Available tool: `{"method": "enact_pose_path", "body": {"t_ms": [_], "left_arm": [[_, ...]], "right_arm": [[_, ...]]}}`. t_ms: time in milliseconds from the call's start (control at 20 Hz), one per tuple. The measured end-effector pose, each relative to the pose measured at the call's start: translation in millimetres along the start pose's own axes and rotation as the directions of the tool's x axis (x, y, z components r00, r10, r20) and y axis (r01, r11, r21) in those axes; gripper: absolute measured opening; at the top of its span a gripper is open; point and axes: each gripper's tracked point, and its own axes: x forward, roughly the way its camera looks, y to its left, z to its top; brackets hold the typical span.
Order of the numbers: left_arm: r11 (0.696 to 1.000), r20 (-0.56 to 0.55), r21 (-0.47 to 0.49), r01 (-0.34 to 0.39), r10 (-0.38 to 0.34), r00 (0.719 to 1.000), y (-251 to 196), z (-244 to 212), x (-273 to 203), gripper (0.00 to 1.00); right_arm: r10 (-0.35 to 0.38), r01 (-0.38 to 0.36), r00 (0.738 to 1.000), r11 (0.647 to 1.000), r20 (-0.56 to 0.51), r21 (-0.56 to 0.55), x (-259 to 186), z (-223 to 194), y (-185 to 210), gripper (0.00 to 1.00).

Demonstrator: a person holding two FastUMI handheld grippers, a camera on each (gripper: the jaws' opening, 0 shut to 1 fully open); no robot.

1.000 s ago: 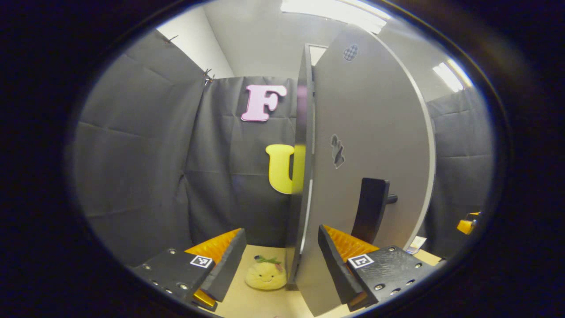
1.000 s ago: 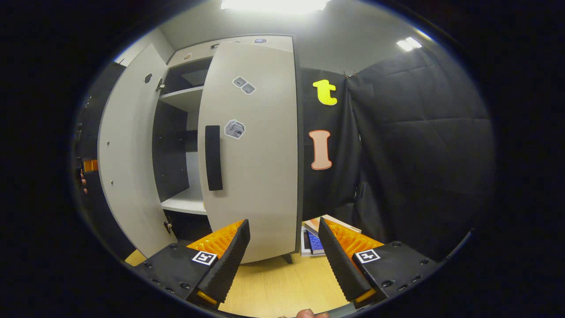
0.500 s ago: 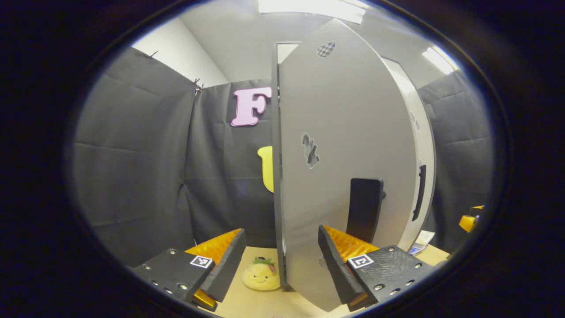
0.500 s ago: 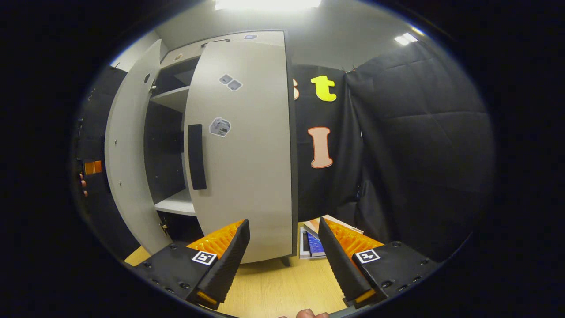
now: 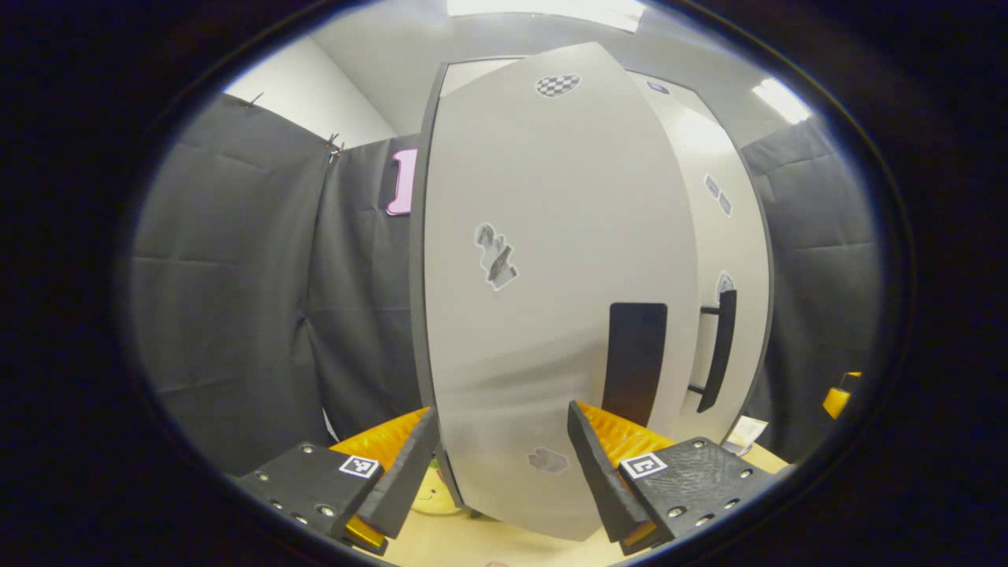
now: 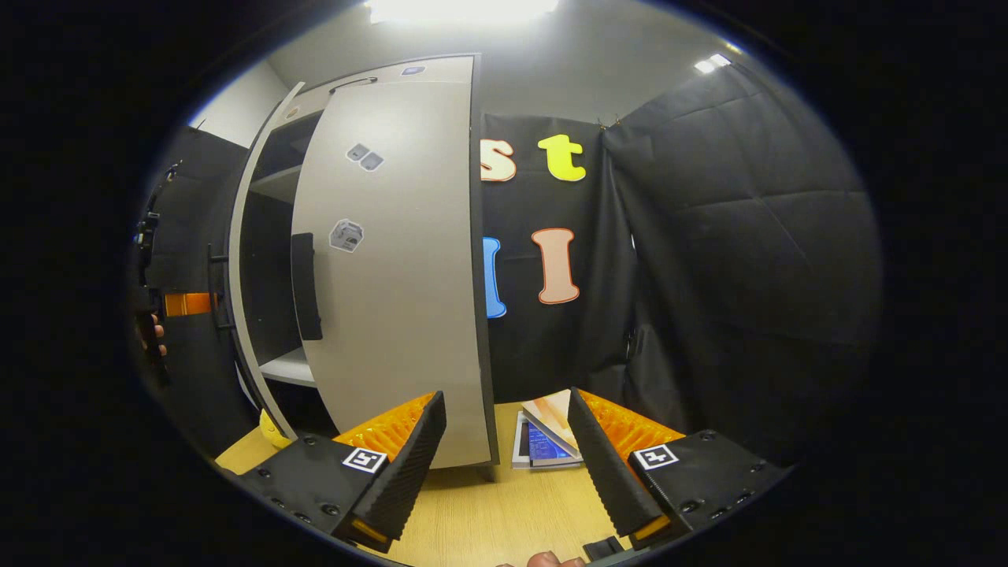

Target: Grab one shoe with the right hand and put it into the shoe cabinet, grab the other shoe with the left hand and put it into the shoe cabinet; then close the right door with the right hand and the left door with the left hand.

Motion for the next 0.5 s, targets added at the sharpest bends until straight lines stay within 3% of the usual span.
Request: {"method": "enact_pose_path", "body": {"t_ms": [250, 500], "left_arm": [[0.999, 0.002, -0.048, 0.017, -0.017, 1.000, -5.0, -5.4, -15.9, 0.92], [0.997, 0.023, -0.065, 0.040, -0.038, 0.999, 4.4, -7.8, -41.5, 0.92]], "right_arm": [[0.004, -0.004, 1.000, 1.000, -0.019, 0.002, 5.2, 3.1, -7.1, 0.98], [0.023, -0.023, 1.000, 1.000, 0.006, 0.019, 8.7, 19.5, 12.9, 0.98]]}}
